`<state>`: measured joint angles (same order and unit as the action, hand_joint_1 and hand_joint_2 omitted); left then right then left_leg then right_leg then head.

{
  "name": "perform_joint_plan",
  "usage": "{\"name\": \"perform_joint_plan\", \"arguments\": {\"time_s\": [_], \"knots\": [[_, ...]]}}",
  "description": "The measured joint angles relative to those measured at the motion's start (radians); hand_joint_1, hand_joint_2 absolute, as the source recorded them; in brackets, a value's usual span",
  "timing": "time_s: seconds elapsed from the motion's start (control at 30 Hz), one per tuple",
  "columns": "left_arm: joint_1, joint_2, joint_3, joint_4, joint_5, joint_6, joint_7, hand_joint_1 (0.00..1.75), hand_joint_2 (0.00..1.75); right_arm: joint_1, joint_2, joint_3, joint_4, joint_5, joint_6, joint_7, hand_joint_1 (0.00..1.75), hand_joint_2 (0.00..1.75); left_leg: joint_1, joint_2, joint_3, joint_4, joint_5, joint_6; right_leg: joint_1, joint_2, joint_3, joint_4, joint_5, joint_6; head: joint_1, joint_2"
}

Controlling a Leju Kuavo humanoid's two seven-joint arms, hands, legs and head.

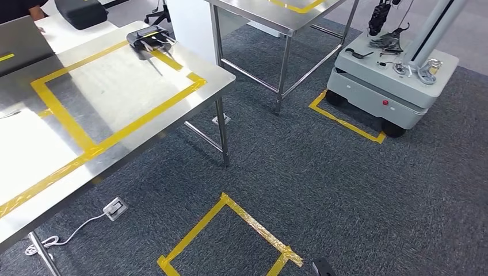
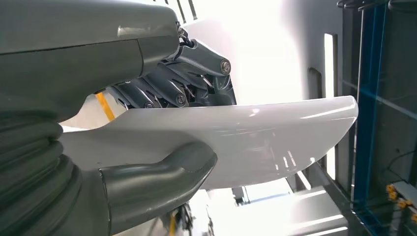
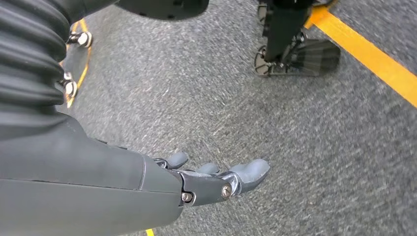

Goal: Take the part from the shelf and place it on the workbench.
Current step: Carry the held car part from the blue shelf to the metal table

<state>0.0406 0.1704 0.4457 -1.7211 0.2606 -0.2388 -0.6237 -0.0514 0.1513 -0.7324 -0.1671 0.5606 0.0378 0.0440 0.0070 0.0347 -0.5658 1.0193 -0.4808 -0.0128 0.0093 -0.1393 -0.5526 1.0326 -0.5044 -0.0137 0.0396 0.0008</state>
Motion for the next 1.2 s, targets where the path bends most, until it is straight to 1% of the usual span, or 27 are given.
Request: {"name": "perform_joint_plan", "arguments": {"time_s": [0.07, 0.1, 0.13, 0.17, 0.2, 0.23, 0.27, 0.33, 0.4, 0.43, 0.47, 0.5, 0.53, 0.57, 0.63, 0.67, 0.7, 0.73, 0.77, 0.83, 0.87, 0.9, 1.03, 1.07, 1.1, 1.17, 1.2], "knots": [[0.004, -0.005, 0.004, -0.009, -0.01, 0.0, -0.003, 1.75, 1.75, -0.002, 0.0, 0.0, 0.0, 0.002, 0.0, 0.008, 0.0, 1.75, 0.008, -0.022, 0.002, -0.008, 0.01, 0.011, -0.005, 0.061, -0.018, 0.051, -0.037, 0.013, 0.002, 0.0], [0.005, -0.008, 0.004, -0.011, -0.011, -0.001, -0.006, 1.75, 1.75, -0.002, 0.0, 0.0, 0.0, 0.002, 0.0, 0.011, 0.0, 1.75, 0.01, -0.033, 0.0, -0.009, 0.013, 0.014, -0.009, 0.101, -0.043, 0.109, -0.069, 0.018, 0.003, 0.0], [0.004, -0.012, 0.004, -0.011, -0.011, -0.002, -0.008, 1.75, 1.75, 0.0, 0.0, 0.0, 0.0, 0.002, 0.0, 0.013, 0.0, 1.75, 0.012, -0.045, -0.004, -0.008, 0.016, 0.017, -0.012, 0.124, -0.076, 0.178, -0.103, 0.021, 0.003, 0.0], [0.003, -0.015, 0.003, -0.01, -0.013, -0.004, -0.01, 1.75, 1.75, 0.001, 0.0, 0.0, 0.0, 0.001, 0.0, 0.014, 0.0, 1.75, 0.012, -0.059, -0.007, -0.007, 0.018, 0.018, -0.013, 0.133, -0.106, 0.24, -0.125, 0.022, 0.003, 0.0], [0.002, -0.018, 0.001, -0.009, -0.014, -0.004, -0.013, 1.75, 1.75, 0.002, 0.0, 0.0, 0.0, 0.001, 0.0, 0.015, 0.0, 1.75, 0.013, -0.074, -0.01, -0.006, 0.019, 0.017, -0.015, 0.137, -0.124, 0.276, -0.13, 0.023, 0.003, 0.0], [0.0, -0.021, 0.0, -0.008, -0.016, -0.004, -0.016, 1.75, 1.75, 0.002, 0.0, 0.0, 0.0, 0.001, 0.0, 0.016, 0.0, 1.75, 0.013, -0.089, -0.012, -0.004, 0.021, 0.016, -0.016, 0.138, -0.124, 0.271, -0.115, 0.024, 0.003, 0.0], [-0.003, -0.024, -0.002, -0.008, -0.018, -0.003, -0.017, 1.75, 1.75, 0.002, 0.0, 0.0, 0.0, 0.0, 0.0, 0.015, 0.0, 1.75, 0.015, -0.104, -0.013, -0.002, 0.021, 0.013, -0.018, 0.143, -0.104, 0.227, -0.083, 0.024, 0.003, 0.0], [-0.009, -0.032, -0.007, -0.009, -0.025, 0.002, -0.018, 1.75, 1.75, 0.001, 0.0, 0.0, 0.0, -0.001, -0.001, 0.013, 0.0, 1.75, 0.018, -0.131, -0.016, 0.004, 0.021, 0.004, -0.023, 0.183, -0.039, 0.087, -0.018, 0.024, 0.003, 0.0], [-0.014, -0.042, -0.015, -0.011, -0.041, 0.008, -0.015, 1.75, 1.75, 0.0, 0.0, 0.0, 0.0, -0.003, -0.001, 0.007, 0.0, 1.75, 0.018, -0.155, -0.024, 0.007, 0.024, -0.012, -0.025, 0.214, -0.006, 0.009, 0.004, 0.022, 0.003, 0.0], [-0.016, -0.046, -0.018, -0.012, -0.049, 0.01, -0.013, 1.75, 1.75, -0.001, 0.0, 0.0, 0.0, -0.003, -0.001, 0.003, 0.0, 1.75, 0.019, -0.166, -0.027, 0.005, 0.027, -0.021, -0.022, 0.214, -0.006, 0.003, 0.003, 0.019, 0.002, 0.0], [-0.017, -0.049, -0.02, -0.013, -0.056, 0.012, -0.01, 1.75, 1.75, -0.001, 0.0, 0.0, 0.0, -0.003, -0.001, -0.001, 0.0, 1.75, 0.02, -0.177, -0.032, -0.001, 0.032, -0.029, -0.022, 0.201, -0.006, 0.001, 0.006, 0.011, 0.002, 0.0], [-0.017, -0.051, -0.021, -0.014, -0.061, 0.013, -0.009, 1.75, 1.75, -0.002, 0.0, 0.0, 0.0, -0.004, -0.002, -0.007, 0.0, 1.75, 0.021, -0.175, -0.036, -0.002, 0.034, -0.035, -0.022, 0.189, -0.006, -0.004, 0.011, 0.003, 0.002, 0.0], [-0.018, -0.053, -0.022, -0.014, -0.064, 0.014, -0.008, 1.75, 1.75, -0.003, 0.0, 0.0, 0.0, -0.005, -0.002, -0.013, 0.0, 1.75, 0.02, -0.157, -0.045, 0.008, 0.026, -0.039, -0.023, 0.178, -0.005, -0.009, 0.016, -0.005, 0.001, 0.0], [-0.021, -0.054, -0.023, -0.014, -0.064, 0.015, -0.007, 1.75, 1.75, -0.002, 0.0, 0.0, 0.0, -0.007, -0.003, -0.018, 0.0, 1.75, 0.018, -0.127, -0.06, 0.038, 0.005, -0.041, -0.025, 0.167, -0.006, -0.014, 0.02, -0.012, -0.001, 0.0], [-0.026, -0.057, -0.027, -0.014, -0.064, 0.016, -0.007, 1.75, 1.75, 0.0, -0.001, -0.001, -0.001, -0.014, -0.003, -0.023, 0.0, 1.75, 0.014, -0.061, -0.111, 0.159, -0.065, -0.044, -0.021, 0.148, -0.009, -0.017, 0.024, -0.019, -0.004, 0.0], [-0.027, -0.058, -0.029, -0.014, -0.064, 0.016, -0.007, 1.75, 1.75, 0.002, -0.001, -0.002, -0.001, -0.018, -0.002, -0.023, 0.0, 1.75, 0.014, -0.047, -0.138, 0.228, -0.096, -0.045, -0.018, 0.138, -0.011, -0.017, 0.025, -0.02, -0.004, 0.0], [-0.026, -0.059, -0.031, -0.013, -0.064, 0.015, -0.007, 1.75, 1.75, 0.003, -0.001, -0.004, -0.001, -0.021, 0.0, -0.023, 0.0, 1.75, 0.014, -0.041, -0.155, 0.276, -0.114, -0.046, -0.016, 0.13, -0.013, -0.017, 0.025, -0.021, -0.004, 0.0], [-0.026, -0.06, -0.032, -0.012, -0.064, 0.013, -0.007, 1.75, 1.75, 0.003, -0.001, -0.005, -0.001, -0.023, 0.002, -0.023, 0.0, 1.75, 0.014, -0.039, -0.152, 0.286, -0.111, -0.045, -0.014, 0.123, -0.014, -0.017, 0.026, -0.022, -0.004, 0.0], [-0.026, -0.061, -0.034, -0.011, -0.064, 0.012, -0.008, 1.75, 1.75, 0.003, -0.001, -0.007, -0.001, -0.024, 0.004, -0.024, 0.0, 1.75, 0.013, -0.039, -0.129, 0.255, -0.09, -0.042, -0.013, 0.117, -0.015, -0.016, 0.026, -0.022, -0.004, 0.0], [-0.027, -0.062, -0.036, -0.013, -0.064, 0.009, -0.009, 1.75, 1.75, 0.001, 0.0, -0.008, -0.001, -0.025, 0.009, -0.024, 0.0, 1.75, 0.009, -0.032, -0.043, 0.11, -0.035, -0.031, -0.01, 0.109, -0.013, -0.014, 0.025, -0.02, -0.004, 0.0], [-0.027, -0.062, -0.036, -0.014, -0.064, 0.008, -0.01, 1.75, 1.75, -0.001, 0.0, -0.008, -0.001, -0.025, 0.011, -0.025, 0.0, 1.75, 0.006, -0.027, -0.009, 0.047, -0.02, -0.024, -0.008, 0.106, -0.013, -0.014, 0.023, -0.016, -0.004, 0.0], [-0.028, -0.062, -0.037, -0.017, -0.064, 0.007, -0.01, 1.75, 1.75, -0.002, 0.001, -0.008, -0.001, -0.025, 0.013, -0.025, 0.0, 1.75, 0.002, -0.023, 0.012, 0.006, -0.017, -0.015, -0.007, 0.104, -0.013, -0.015, 0.021, -0.01, -0.004, 0.0], [-0.027, -0.064, -0.039, -0.023, -0.066, 0.002, -0.013, 1.75, 1.75, -0.001, 0.001, -0.008, -0.001, -0.026, 0.014, -0.028, 0.0, 1.75, 0.003, -0.031, 0.032, -0.021, -0.031, 0.021, -0.01, 0.108, -0.018, 0.021, 0.026, 0.017, -0.004, 0.0], [-0.028, -0.065, -0.039, -0.024, -0.067, 0.002, -0.013, 1.75, 1.75, -0.001, 0.001, -0.008, -0.001, -0.027, 0.013, -0.029, 0.0, 1.75, 0.004, -0.033, 0.041, -0.021, -0.033, 0.027, -0.011, 0.116, -0.033, 0.047, 0.014, 0.022, -0.003, 0.0], [-0.028, -0.066, -0.04, -0.025, -0.069, 0.001, -0.014, 1.75, 1.75, -0.002, 0.001, -0.008, -0.001, -0.027, 0.013, -0.03, 0.0, 1.75, 0.005, -0.034, 0.05, -0.021, -0.035, 0.032, -0.014, 0.124, -0.061, 0.094, -0.007, 0.026, -0.003, 0.0], [-0.026, -0.068, -0.042, -0.026, -0.071, 0.0, -0.015, 1.75, 1.75, 0.0, 0.001, -0.009, -0.001, -0.029, 0.013, -0.031, 0.0, 1.75, 0.005, -0.039, 0.062, -0.019, -0.045, 0.032, -0.016, 0.133, -0.143, 0.224, -0.049, 0.034, -0.002, 0.0], [-0.025, -0.069, -0.042, -0.026, -0.071, 0.0, -0.015, 1.75, 1.75, 0.002, 0.0, -0.009, -0.001, -0.029, 0.013, -0.032, 0.0, 1.75, 0.006, -0.042, 0.069, -0.018, -0.051, 0.03, -0.018, 0.134, -0.182, 0.273, -0.06, 0.038, -0.002, 0.0]]}}
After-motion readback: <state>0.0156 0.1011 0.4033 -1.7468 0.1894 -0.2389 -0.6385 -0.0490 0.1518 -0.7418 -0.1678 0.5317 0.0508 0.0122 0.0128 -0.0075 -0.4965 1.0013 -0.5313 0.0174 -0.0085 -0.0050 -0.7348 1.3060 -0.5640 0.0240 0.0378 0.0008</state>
